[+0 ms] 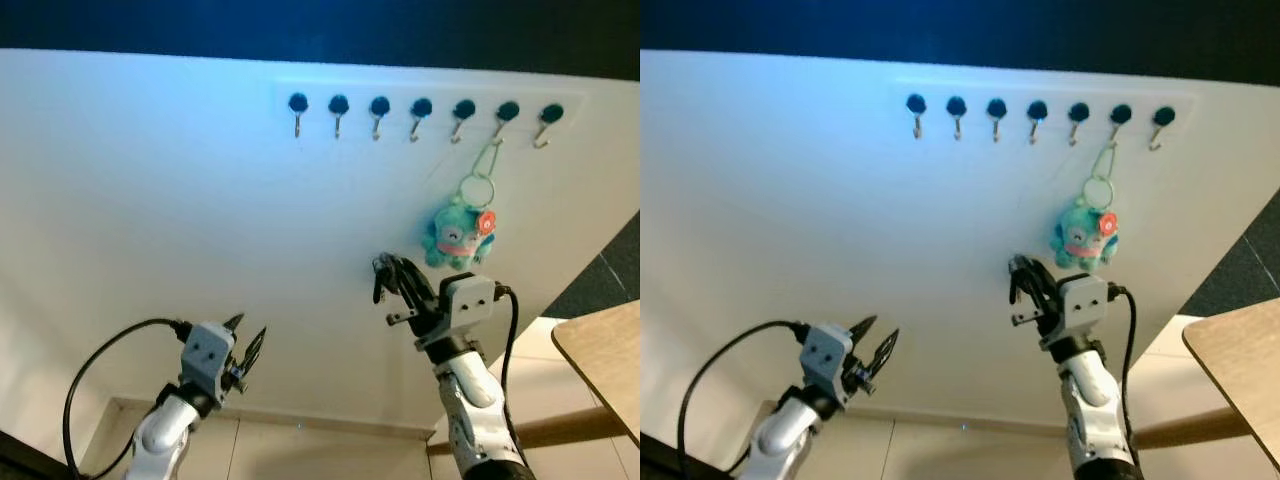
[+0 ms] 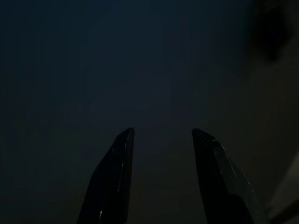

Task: Hang keys on a hook

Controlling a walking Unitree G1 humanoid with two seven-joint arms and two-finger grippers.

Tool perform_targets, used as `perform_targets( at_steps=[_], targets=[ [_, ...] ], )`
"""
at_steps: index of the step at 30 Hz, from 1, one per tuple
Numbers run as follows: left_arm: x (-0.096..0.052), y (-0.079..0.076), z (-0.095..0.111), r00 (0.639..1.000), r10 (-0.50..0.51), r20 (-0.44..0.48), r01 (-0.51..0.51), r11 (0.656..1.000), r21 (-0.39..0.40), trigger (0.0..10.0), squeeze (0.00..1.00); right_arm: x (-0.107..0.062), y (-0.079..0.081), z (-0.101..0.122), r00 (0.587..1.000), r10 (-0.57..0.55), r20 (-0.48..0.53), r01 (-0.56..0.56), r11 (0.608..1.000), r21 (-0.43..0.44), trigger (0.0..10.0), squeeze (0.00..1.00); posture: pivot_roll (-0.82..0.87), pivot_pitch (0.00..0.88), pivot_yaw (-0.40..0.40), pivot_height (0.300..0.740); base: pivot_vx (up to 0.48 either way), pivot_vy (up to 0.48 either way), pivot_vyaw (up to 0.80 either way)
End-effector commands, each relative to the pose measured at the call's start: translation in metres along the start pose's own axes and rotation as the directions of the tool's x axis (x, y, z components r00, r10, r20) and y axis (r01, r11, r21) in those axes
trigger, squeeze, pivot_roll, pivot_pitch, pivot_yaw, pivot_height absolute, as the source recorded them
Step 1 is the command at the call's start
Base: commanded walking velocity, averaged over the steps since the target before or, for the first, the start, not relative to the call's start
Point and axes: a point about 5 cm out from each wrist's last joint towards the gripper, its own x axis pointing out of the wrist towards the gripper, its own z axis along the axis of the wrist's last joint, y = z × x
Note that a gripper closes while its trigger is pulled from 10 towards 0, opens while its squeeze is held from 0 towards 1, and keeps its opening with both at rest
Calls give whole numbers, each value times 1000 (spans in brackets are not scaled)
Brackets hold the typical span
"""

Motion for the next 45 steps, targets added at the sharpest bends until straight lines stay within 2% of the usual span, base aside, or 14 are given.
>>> perform_targets(
  at_steps=[1,2,5,8,11,12,13,14,16,19,21,22,33,45],
  targets=[
    [2,-10,15,995,-94,34,95,996,0,10000,0,14,0,25,995,-1,102,0,1000,2,10000,0,30,81,-13,740,0,0,0],
    [5,-13,25,989,-132,64,131,991,7,10000,0,18,1,33,991,-2,133,2,1000,6,10000,0,35,81,-24,740,0,0,0],
    [8,-16,34,982,-166,87,166,986,7,10000,0,21,3,40,988,-3,156,1,1000,11,10000,0,33,81,-27,740,0,0,0],
    [12,-29,58,954,-283,98,284,959,10,10000,0,26,18,54,982,49,180,-58,997,42,10000,0,32,84,-25,740,0,0,0],
    [12,-29,58,954,-283,98,284,959,10,10000,0,26,18,54,982,49,180,-58,997,42,10000,0,32,84,-25,740,0,0,0],
    [10,-32,61,947,-310,84,309,951,16,10000,0,26,24,53,985,80,150,-91,994,63,10000,0,31,83,-23,740,0,0,0],
    [6,-32,61,949,-309,60,309,951,-4,10000,0,22,35,39,989,146,34,-149,984,96,10000,0,30,85,-22,740,0,0,0],
    [6,-32,61,949,-309,60,309,951,-4,10000,0,22,35,39,989,146,34,-149,984,96,10000,0,30,85,-22,740,0,0,0],
    [1,-27,53,965,-261,22,262,963,-57,10000,0,11,41,19,977,192,-87,-181,976,121,10000,0,33,87,-23,740,0,0,0],
    [-1,-25,50,970,-243,8,243,967,-73,10000,0,6,42,11,970,201,-140,-183,975,128,10000,0,33,87,-24,740,0,0,0],
    [-2,-23,47,975,-221,-13,219,971,-95,10000,0,-5,43,-6,946,212,-247,-181,973,140,10000,0,36,88,-27,740,0,480,0],
    [-2,-23,48,976,-216,-18,213,972,-96,10000,0,-8,43,-9,939,212,-269,-179,973,144,10000,0,36,89,-28,740,0,480,0],
    [0,-26,50,974,-223,-37,219,971,-91,10000,0,-7,39,-8,931,208,-301,-168,974,151,10000,0,36,90,-30,740,0,87,0],
    [3,-26,57,970,-241,-25,238,967,-88,10000,0,-1,36,5,955,192,-226,-161,976,150,10000,0,37,90,-31,740,0,0,0]
  ],
)
